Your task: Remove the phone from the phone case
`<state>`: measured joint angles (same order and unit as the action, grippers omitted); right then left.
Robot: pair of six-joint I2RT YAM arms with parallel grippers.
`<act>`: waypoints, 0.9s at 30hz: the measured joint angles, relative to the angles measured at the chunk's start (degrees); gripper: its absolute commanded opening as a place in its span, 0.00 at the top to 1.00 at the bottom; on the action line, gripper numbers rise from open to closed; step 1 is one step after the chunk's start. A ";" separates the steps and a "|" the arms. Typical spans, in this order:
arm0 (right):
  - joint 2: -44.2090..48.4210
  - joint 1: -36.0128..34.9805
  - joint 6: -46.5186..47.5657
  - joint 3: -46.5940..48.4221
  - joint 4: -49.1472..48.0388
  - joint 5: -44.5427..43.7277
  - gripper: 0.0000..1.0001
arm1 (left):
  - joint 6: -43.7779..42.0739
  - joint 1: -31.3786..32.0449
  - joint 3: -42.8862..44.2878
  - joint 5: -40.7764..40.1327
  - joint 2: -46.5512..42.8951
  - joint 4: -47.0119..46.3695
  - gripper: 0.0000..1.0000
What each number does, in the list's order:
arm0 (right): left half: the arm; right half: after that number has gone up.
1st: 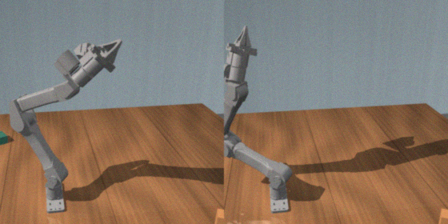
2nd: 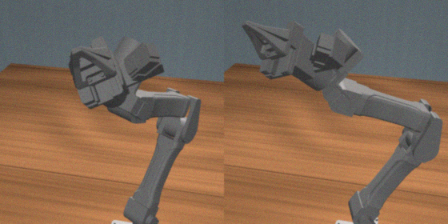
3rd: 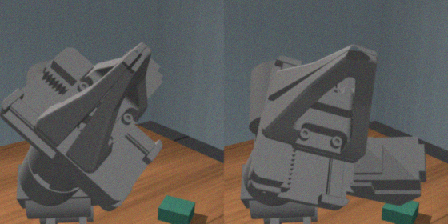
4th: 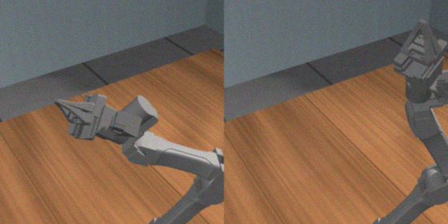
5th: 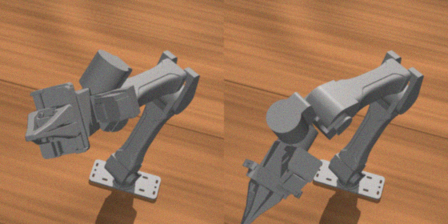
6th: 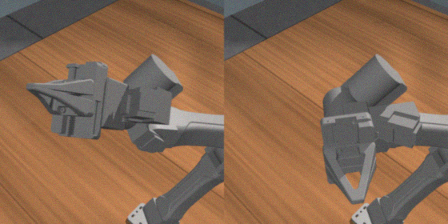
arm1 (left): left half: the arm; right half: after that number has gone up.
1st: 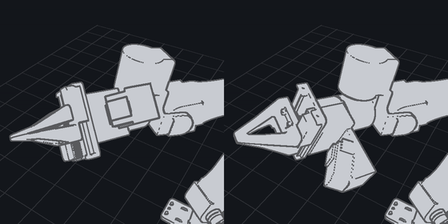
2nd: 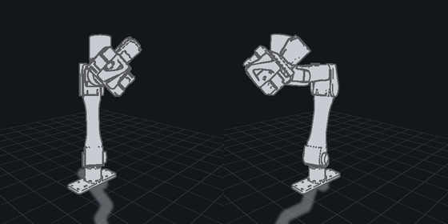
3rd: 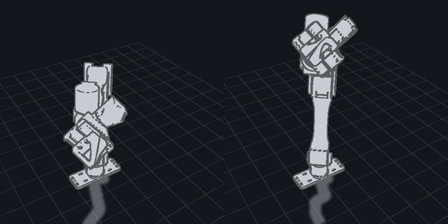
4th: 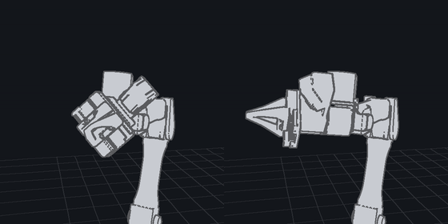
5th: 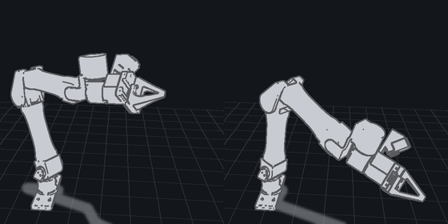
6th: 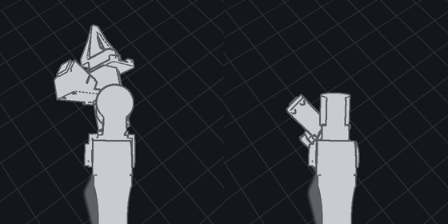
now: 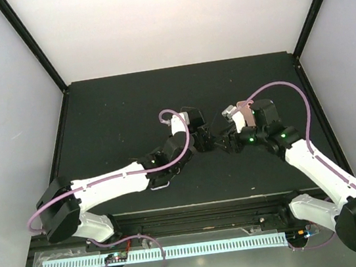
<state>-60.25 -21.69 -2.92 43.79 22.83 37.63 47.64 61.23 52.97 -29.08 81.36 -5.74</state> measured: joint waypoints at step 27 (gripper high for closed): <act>-2.60 -2.95 -0.04 2.71 4.28 0.20 0.99 | -4.79 -0.61 0.92 -7.45 -4.66 1.75 0.01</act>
<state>-62.85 -24.64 -2.96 46.50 27.11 37.82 42.85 60.62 53.89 -36.53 76.71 -3.99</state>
